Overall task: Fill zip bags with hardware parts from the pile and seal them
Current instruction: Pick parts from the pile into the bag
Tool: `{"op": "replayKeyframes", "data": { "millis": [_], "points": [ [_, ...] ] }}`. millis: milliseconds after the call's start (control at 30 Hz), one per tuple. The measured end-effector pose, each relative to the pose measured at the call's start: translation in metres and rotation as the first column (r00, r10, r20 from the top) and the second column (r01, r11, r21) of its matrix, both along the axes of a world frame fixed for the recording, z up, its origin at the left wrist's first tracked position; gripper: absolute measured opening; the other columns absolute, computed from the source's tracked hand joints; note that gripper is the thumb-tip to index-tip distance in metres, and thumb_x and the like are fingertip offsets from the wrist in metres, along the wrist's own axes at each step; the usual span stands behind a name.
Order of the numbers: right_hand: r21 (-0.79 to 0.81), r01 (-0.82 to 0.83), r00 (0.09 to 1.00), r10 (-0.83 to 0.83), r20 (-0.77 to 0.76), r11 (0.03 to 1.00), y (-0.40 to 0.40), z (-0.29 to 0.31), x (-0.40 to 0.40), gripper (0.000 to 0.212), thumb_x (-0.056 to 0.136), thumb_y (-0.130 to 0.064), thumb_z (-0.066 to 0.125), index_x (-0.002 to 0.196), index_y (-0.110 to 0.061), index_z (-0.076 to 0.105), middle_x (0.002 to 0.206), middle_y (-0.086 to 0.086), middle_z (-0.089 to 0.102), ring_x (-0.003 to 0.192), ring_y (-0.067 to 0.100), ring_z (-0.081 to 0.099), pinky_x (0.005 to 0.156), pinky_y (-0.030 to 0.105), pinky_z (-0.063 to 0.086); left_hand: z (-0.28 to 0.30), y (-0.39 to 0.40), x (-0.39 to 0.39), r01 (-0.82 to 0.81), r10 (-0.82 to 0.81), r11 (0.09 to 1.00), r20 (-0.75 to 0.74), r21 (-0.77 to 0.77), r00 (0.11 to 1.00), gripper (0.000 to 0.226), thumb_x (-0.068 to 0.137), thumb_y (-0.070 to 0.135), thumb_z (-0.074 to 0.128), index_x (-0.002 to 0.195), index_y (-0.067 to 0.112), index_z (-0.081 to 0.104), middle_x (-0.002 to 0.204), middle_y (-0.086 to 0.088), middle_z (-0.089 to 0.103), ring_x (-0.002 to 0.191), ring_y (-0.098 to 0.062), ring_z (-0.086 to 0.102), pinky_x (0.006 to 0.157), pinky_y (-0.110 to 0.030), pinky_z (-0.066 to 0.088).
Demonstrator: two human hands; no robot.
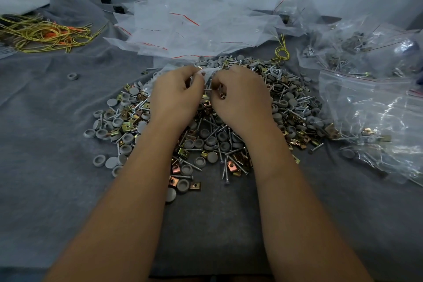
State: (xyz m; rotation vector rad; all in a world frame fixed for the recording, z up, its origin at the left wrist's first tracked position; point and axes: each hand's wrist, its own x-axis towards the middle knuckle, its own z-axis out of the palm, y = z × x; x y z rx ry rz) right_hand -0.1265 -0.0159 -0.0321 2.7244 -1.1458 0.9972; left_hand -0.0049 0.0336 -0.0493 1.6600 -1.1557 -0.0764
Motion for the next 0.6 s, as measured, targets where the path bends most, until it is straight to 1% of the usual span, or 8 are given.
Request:
{"op": "replayKeyframes", "data": {
  "millis": [67,133,233,300,367,433,500,600],
  "points": [
    [-0.022,0.019,1.000,-0.019,-0.015,1.000,-0.001,0.000,-0.001,0.011,0.086,-0.025,0.063,0.092,-0.020,0.071,0.082,-0.004,0.046,0.086,0.023,0.055,0.069,0.028,0.030,0.001,0.001,0.000,0.000,0.000,1.000,0.003,-0.004,1.000,0.031,0.089,0.035,0.046,0.095,0.022,0.073,0.052,0.007,0.051,0.047,-0.003,0.043,0.051,-0.027,0.034],
    [0.009,-0.012,1.000,0.012,0.001,1.000,-0.002,0.000,0.000,0.018,0.091,-0.027,0.060,0.101,-0.022,0.073,0.082,-0.003,0.046,0.086,0.023,0.054,0.068,0.028,0.032,0.002,0.001,-0.002,0.000,0.000,1.000,0.006,-0.001,1.000,0.030,0.089,0.034,0.046,0.095,0.022,0.073,0.052,0.006,0.052,0.047,-0.004,0.042,0.051,-0.028,0.034],
    [0.118,-0.106,0.976,0.080,0.202,0.987,-0.002,0.003,0.000,0.026,0.098,-0.022,0.054,0.118,-0.019,0.070,0.093,0.002,0.062,0.090,0.023,0.058,0.074,0.034,0.045,0.003,0.002,-0.001,-0.092,0.092,0.996,0.036,0.011,0.995,0.031,0.092,0.030,0.045,0.093,0.015,0.072,0.055,0.001,0.053,0.050,-0.013,0.045,0.053,-0.033,0.039],
    [0.145,-0.091,0.937,0.035,0.349,0.985,-0.002,0.006,-0.003,0.027,0.099,-0.017,0.050,0.119,-0.015,0.068,0.105,0.005,0.066,0.097,0.021,0.059,0.084,0.038,0.048,0.003,0.001,0.003,-0.171,0.171,0.985,-0.014,0.000,0.985,0.033,0.093,0.027,0.044,0.092,0.007,0.070,0.058,-0.008,0.055,0.052,-0.022,0.044,0.054,-0.037,0.041],
    [0.185,-0.028,0.916,-0.049,0.397,0.982,-0.004,0.007,-0.007,0.026,0.098,-0.012,0.049,0.116,-0.015,0.068,0.109,0.002,0.066,0.100,0.018,0.059,0.086,0.039,0.049,0.004,0.001,0.007,-0.210,0.205,0.977,-0.103,-0.030,0.973,0.034,0.094,0.024,0.044,0.090,0.000,0.068,0.061,-0.014,0.053,0.054,-0.024,0.039,0.055,-0.036,0.037],
    [0.239,0.034,0.935,-0.115,0.334,0.971,-0.008,0.007,-0.009,0.024,0.097,-0.011,0.050,0.111,-0.017,0.069,0.112,0.002,0.065,0.103,0.020,0.059,0.089,0.042,0.049,0.004,0.001,0.009,-0.210,0.199,0.977,-0.169,-0.047,0.965,0.034,0.095,0.021,0.044,0.090,-0.004,0.066,0.061,-0.014,0.045,0.055,-0.021,0.035,0.057,-0.033,0.031],
    [0.262,0.094,0.974,-0.143,0.175,0.961,-0.011,0.005,-0.010,0.026,0.094,-0.011,0.051,0.108,-0.021,0.071,0.113,0.005,0.064,0.105,0.025,0.058,0.092,0.044,0.049,0.004,0.001,0.008,-0.200,0.184,0.978,-0.206,-0.059,0.961,0.033,0.095,0.021,0.045,0.089,-0.004,0.066,0.061,-0.014,0.040,0.057,-0.020,0.033,0.058,-0.033,0.029],
    [0.236,0.111,0.993,-0.101,-0.054,0.965,-0.010,0.003,-0.010,0.031,0.090,-0.009,0.053,0.103,-0.027,0.075,0.111,0.006,0.065,0.111,0.030,0.051,0.095,0.042,0.046,0.004,0.001,0.008,-0.196,0.178,0.979,-0.226,-0.058,0.958,0.032,0.096,0.022,0.046,0.090,-0.002,0.066,0.061,-0.012,0.040,0.057,-0.019,0.032,0.058,-0.032,0.028]
  ]
}}
